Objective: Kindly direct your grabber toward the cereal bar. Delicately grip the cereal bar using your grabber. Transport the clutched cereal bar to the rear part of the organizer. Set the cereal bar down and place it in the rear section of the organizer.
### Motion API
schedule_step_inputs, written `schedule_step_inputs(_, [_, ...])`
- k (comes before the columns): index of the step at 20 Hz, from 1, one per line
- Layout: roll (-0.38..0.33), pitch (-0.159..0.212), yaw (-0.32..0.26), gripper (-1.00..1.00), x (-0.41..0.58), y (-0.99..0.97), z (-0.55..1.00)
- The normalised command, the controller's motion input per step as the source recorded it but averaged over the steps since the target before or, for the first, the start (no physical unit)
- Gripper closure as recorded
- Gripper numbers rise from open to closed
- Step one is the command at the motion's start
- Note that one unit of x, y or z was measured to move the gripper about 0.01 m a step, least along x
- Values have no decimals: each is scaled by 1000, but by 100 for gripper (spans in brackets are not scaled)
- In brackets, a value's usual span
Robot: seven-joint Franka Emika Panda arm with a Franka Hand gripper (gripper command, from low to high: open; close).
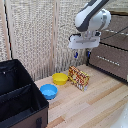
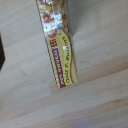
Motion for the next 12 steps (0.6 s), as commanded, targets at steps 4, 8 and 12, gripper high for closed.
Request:
schedule_step_inputs(4, [0,-21,2,-100,-154,41,-158])
schedule_step_inputs(8, [-6,-74,54,-100,-96,95,-140])
schedule_step_inputs(12, [-6,-66,63,-100,-50,55,-291])
